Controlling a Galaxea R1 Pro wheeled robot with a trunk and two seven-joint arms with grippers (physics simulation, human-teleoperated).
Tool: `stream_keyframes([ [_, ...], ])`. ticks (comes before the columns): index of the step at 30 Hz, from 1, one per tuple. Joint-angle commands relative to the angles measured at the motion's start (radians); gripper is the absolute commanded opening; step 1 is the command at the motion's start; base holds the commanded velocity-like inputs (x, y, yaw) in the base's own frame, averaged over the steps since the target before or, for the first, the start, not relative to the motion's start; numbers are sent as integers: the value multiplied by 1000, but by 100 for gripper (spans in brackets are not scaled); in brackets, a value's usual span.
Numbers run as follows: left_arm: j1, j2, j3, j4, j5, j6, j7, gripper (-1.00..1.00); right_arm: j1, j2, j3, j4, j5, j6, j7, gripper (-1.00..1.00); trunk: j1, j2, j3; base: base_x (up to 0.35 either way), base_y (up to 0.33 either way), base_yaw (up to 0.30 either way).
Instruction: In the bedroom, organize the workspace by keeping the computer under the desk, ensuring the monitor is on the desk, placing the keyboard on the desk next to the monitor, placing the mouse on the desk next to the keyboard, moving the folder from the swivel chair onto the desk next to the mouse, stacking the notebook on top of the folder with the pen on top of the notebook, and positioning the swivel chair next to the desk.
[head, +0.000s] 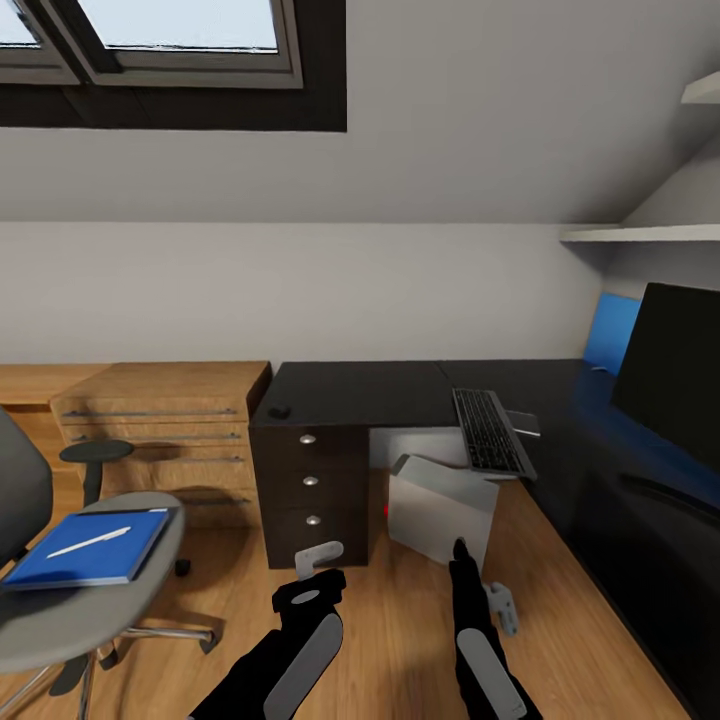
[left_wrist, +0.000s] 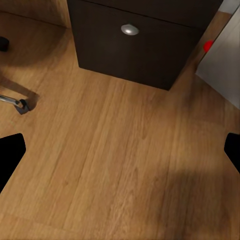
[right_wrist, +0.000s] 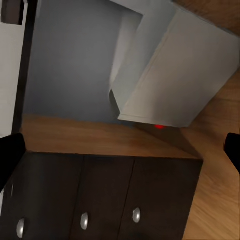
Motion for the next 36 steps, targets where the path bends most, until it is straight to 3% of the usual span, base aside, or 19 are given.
stream_keyframes([
  [1, -1, 0, -2, -1, 3, 5, 6, 100, -1, 0, 3, -7, -4, -7, -5, 100, 4, -8, -4, 0, 0, 0],
  [15, -2, 0, -1, -1, 3, 5, 5, 100, -1, 0, -9, -40, -6, -17, -4, 100, 58, -106, -48, 0, 0, 0],
  [27, -1, -1, -4, -1, 4, 5, 6, 100, -1, -6, -94, -86, -6, -16, -4, 100, 104, -190, -86, 0, 0, 0],
  [36, -1, 0, -4, 0, 5, 6, 5, 100, -1, -14, -107, -114, -6, -16, -4, 100, 104, -190, -86, 0, 0, 0],
])
